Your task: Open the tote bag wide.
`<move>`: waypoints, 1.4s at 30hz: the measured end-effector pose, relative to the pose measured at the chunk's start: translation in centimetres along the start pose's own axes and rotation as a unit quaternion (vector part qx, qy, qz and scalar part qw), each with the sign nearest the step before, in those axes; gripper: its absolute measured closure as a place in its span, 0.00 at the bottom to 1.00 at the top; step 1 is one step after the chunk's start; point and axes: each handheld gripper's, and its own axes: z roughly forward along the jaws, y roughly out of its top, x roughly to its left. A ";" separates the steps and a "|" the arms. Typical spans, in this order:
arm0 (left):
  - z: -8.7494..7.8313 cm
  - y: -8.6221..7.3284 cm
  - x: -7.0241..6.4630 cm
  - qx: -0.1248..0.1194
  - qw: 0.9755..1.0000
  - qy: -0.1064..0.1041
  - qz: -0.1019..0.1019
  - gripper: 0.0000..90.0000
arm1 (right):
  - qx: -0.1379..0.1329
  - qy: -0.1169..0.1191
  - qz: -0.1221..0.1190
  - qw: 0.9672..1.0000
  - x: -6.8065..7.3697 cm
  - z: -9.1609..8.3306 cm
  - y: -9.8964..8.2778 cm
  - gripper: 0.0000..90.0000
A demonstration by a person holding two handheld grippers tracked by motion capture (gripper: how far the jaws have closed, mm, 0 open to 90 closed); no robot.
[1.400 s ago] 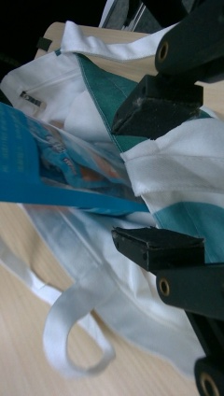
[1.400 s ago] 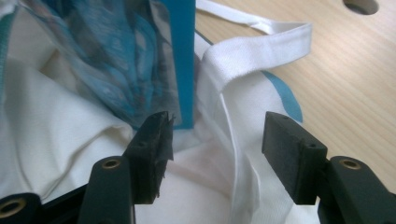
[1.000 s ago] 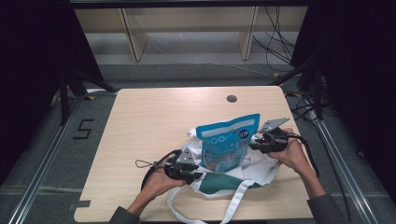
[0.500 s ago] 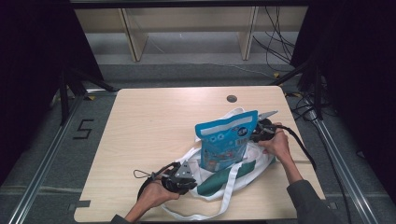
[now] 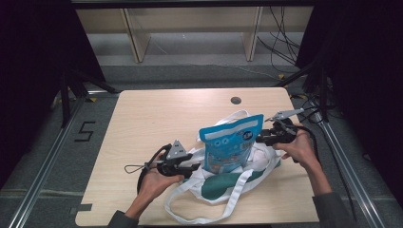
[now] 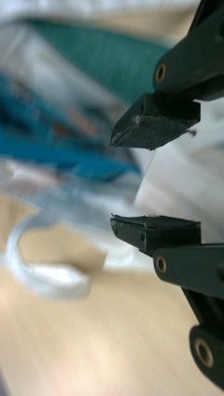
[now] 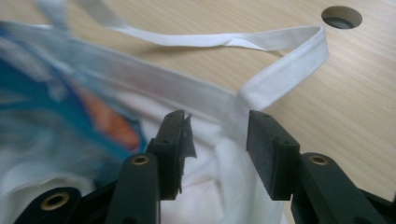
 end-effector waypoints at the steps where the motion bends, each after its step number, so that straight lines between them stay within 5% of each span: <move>1: 0.4 0.1 0.3 0.013 1.000 0.010 0.009 0.60 | -0.009 0.002 0.001 1.000 0.6 -0.6 -0.3 0.63; 3: 1.8 0.1 0.9 0.031 0.999 0.002 0.013 0.62 | 0.010 0.023 -0.003 1.000 1.9 -1.8 -1.2 0.61; 7: 3.7 -0.3 1.6 0.049 0.999 0.003 -0.011 0.61 | 0.026 0.051 -0.015 0.998 4.1 -2.9 -2.8 0.56; 11: 4.3 -0.4 2.4 0.056 0.998 0.007 0.000 0.59 | 0.011 0.078 -0.024 0.997 6.2 -3.7 -3.3 0.53; 12: 4.6 -0.6 2.5 0.060 0.998 0.012 0.004 0.59 | 0.013 0.088 -0.042 0.995 6.7 -3.7 -3.3 0.54; 14: 5.2 -0.8 2.6 0.062 0.998 0.025 -0.007 0.58 | 0.025 0.074 -0.047 0.996 8.1 -3.5 -3.6 0.54; 15: 5.3 -0.8 2.9 0.065 0.998 0.024 0.002 0.56 | 0.041 0.061 -0.069 0.995 8.4 -3.4 -3.8 0.52; 20: 5.7 -1.0 3.5 0.066 0.998 0.001 -0.016 0.55 | 0.021 0.072 -0.058 0.995 8.3 -4.2 -4.4 0.51; 23: 5.8 -1.0 3.4 0.072 0.997 -0.002 -0.033 0.55 | 0.004 0.101 -0.055 0.993 8.4 -4.9 -4.4 0.51; 25: 6.0 -0.9 3.8 0.078 0.997 -0.008 -0.013 0.55 | 0.014 0.101 -0.066 0.993 8.9 -4.6 -4.6 0.49; 27: 6.1 -1.1 3.9 0.083 0.996 -0.012 -0.023 0.57 | 0.049 0.095 -0.069 0.992 9.4 -3.3 -5.0 0.50; 28: 6.2 -1.2 3.7 0.083 0.996 -0.015 -0.040 0.58 | 0.059 0.100 -0.073 0.991 9.7 -2.6 -5.3 0.57; 30: 6.3 -1.3 4.2 0.083 0.996 -0.022 -0.021 0.62 | 0.076 0.101 -0.095 0.987 9.8 -1.8 -5.8 0.81; 32: 6.5 -1.4 4.0 0.076 0.997 -0.012 -0.030 0.69 | 0.102 0.103 -0.103 0.984 9.6 -0.9 -6.6 0.86; 34: 6.5 -1.4 4.0 0.081 0.997 -0.012 -0.010 0.74 | 0.113 0.101 -0.101 0.983 9.5 -0.3 -7.4 0.90; 36: 6.6 -1.5 4.0 0.076 0.997 -0.010 -0.030 0.77 | 0.131 0.106 -0.115 0.979 9.6 0.3 -8.3 0.91; 39: 6.8 -1.4 4.4 0.074 0.997 -0.015 -0.031 0.80 | 0.137 0.096 -0.120 0.979 9.5 0.8 -9.1 0.92; 42: 7.3 -1.0 5.3 0.078 0.996 -0.017 -0.031 0.80 | 0.133 0.092 -0.102 0.982 9.9 1.0 -9.3 0.92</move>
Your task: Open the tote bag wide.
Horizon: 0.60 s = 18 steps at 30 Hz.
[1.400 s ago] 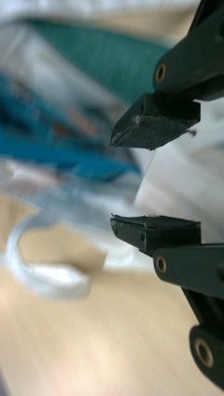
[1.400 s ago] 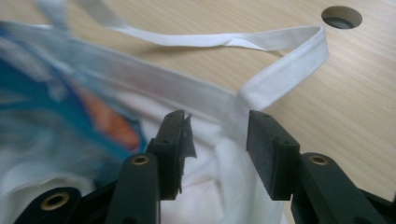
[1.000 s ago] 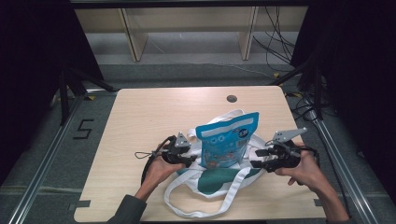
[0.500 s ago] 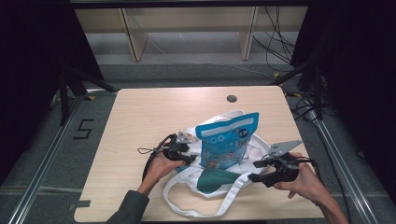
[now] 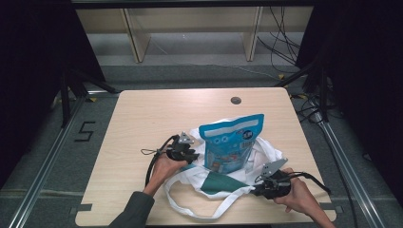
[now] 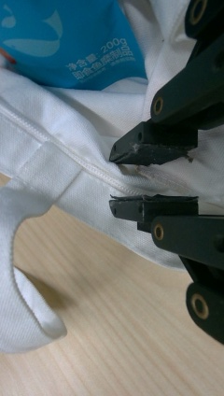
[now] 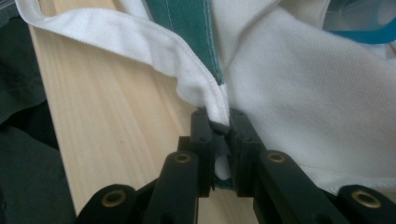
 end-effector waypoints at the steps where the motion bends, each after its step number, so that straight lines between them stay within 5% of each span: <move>1: 0.2 0.1 0.1 -0.003 1.000 0.006 0.001 0.80 | -0.001 0.004 0.013 1.000 0.0 0.3 -0.1 0.93; 6: 1.1 0.8 1.7 -0.021 0.999 0.001 -0.026 0.80 | -0.023 0.001 0.020 1.000 -0.7 0.7 0.2 0.92; 18: 1.6 1.7 3.3 -0.010 1.000 0.007 -0.025 0.76 | -0.033 -0.005 0.037 0.999 -1.7 1.4 1.1 0.92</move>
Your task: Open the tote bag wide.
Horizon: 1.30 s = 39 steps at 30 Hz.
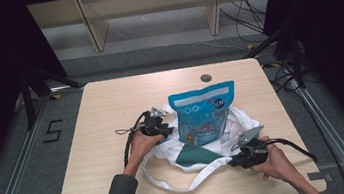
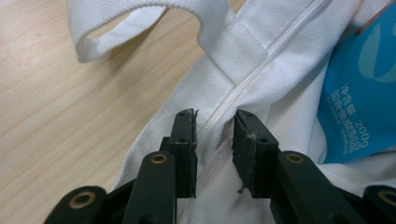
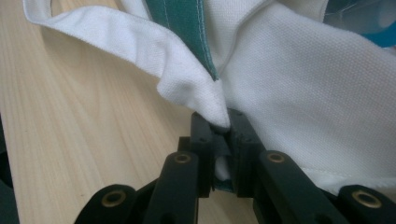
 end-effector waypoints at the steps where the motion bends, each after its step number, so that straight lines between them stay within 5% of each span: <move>1: 0.0 0.1 0.1 0.000 1.000 0.002 0.003 0.76 | -0.002 0.001 0.001 1.000 0.0 0.0 0.1 0.92; 6: 0.1 0.3 0.5 -0.001 1.000 0.010 0.001 0.74 | -0.018 -0.010 0.010 1.000 -0.1 0.5 0.3 0.91; 10: -0.2 0.0 0.5 -0.030 0.999 0.004 -0.025 0.71 | -0.011 -0.005 0.015 1.000 0.0 0.3 0.5 0.88; 16: -1.5 0.0 -0.3 -0.031 0.999 0.013 -0.029 0.55 | -0.035 0.001 0.039 0.999 0.2 -1.4 0.5 0.68; 17: -1.9 0.0 -0.5 -0.032 0.999 0.017 -0.025 0.53 | -0.044 0.007 0.051 0.998 0.4 -1.8 0.5 0.67; 18: -2.3 -0.1 -0.6 -0.035 0.999 0.021 -0.025 0.50 | -0.069 0.005 0.032 0.997 0.0 -2.4 0.5 0.65; 19: -2.8 -0.2 -0.5 -0.041 0.999 0.022 -0.026 0.49 | -0.078 0.012 0.055 0.995 0.4 -3.1 0.5 0.62; 21: -3.4 -0.5 -0.6 -0.046 0.998 0.026 -0.040 0.44 | -0.098 -0.009 0.041 0.994 -0.1 -3.9 0.5 0.58; 23: -4.2 -1.0 -0.7 -0.063 0.996 0.018 -0.060 0.44 | -0.116 -0.023 0.061 0.991 -0.2 -4.4 0.4 0.58; 26: -5.1 -1.5 -1.1 -0.074 0.995 0.020 -0.067 0.41 | -0.129 -0.033 0.053 0.990 -0.6 -5.1 0.4 0.54; 27: -5.7 -1.7 -1.2 -0.078 0.995 0.021 -0.062 0.41 | -0.130 -0.029 0.071 0.989 -0.4 -5.2 0.5 0.53; 31: -7.4 -2.0 -1.7 -0.087 0.994 0.028 -0.063 0.38 | -0.141 -0.037 0.077 0.986 -0.6 -6.0 0.3 0.52; 39: -9.8 -4.8 -3.1 -0.095 0.992 0.011 -0.083 0.35 | -0.174 -0.069 0.081 0.979 -1.4 -6.8 -0.2 0.50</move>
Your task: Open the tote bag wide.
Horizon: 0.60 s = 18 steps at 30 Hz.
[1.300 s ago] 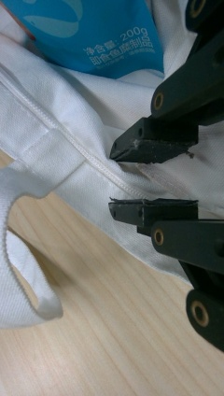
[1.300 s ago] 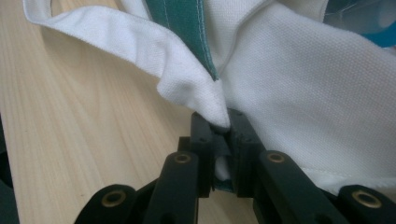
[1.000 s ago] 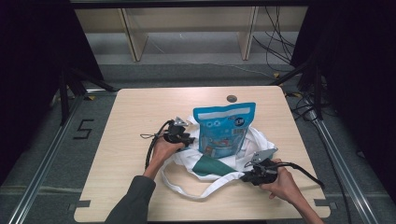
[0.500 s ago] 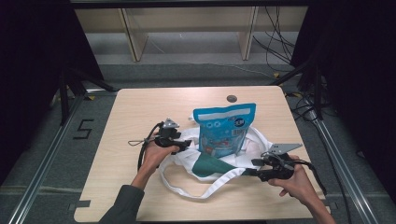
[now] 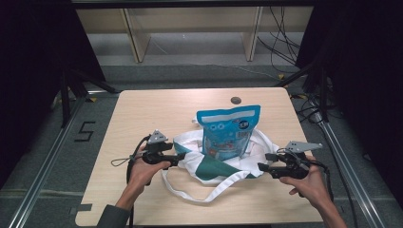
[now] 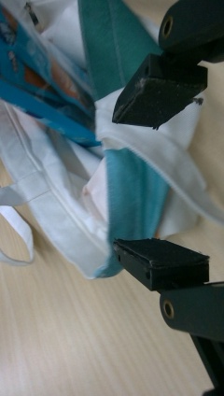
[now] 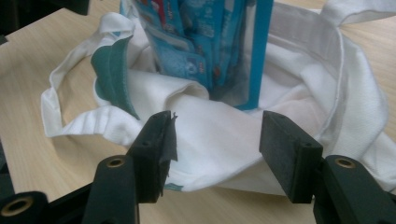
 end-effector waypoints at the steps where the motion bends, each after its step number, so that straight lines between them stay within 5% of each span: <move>1: -0.3 -0.2 -0.1 0.002 1.000 0.005 0.001 0.35 | -0.004 -0.007 -0.001 1.000 -0.1 0.0 -0.1 0.50; 3: -0.8 -0.8 -0.2 0.000 1.000 0.005 -0.001 0.33 | -0.007 0.004 0.019 1.000 0.1 0.0 -0.1 0.49; 7: -1.6 -1.6 -0.3 0.002 1.000 0.003 -0.003 0.31 | -0.011 -0.011 0.003 1.000 -0.3 -0.3 -0.1 0.48; 12: -2.7 -2.6 -0.5 0.002 1.000 0.007 -0.004 0.28 | -0.016 -0.025 0.020 0.999 -0.8 -0.6 -0.4 0.45; 14: -2.9 -3.1 -0.7 -0.008 1.000 0.006 -0.019 0.27 | -0.006 -0.019 0.048 0.999 -0.8 -1.0 -0.6 0.44; 15: -3.1 -3.3 -0.8 -0.009 1.000 0.010 -0.019 0.27 | -0.015 -0.026 0.033 0.999 -1.2 -1.0 -0.8 0.44; 18: -3.5 -4.2 -1.2 -0.004 1.000 -0.003 -0.004 0.29 | -0.014 -0.024 0.046 0.999 -1.3 -1.3 -1.2 0.43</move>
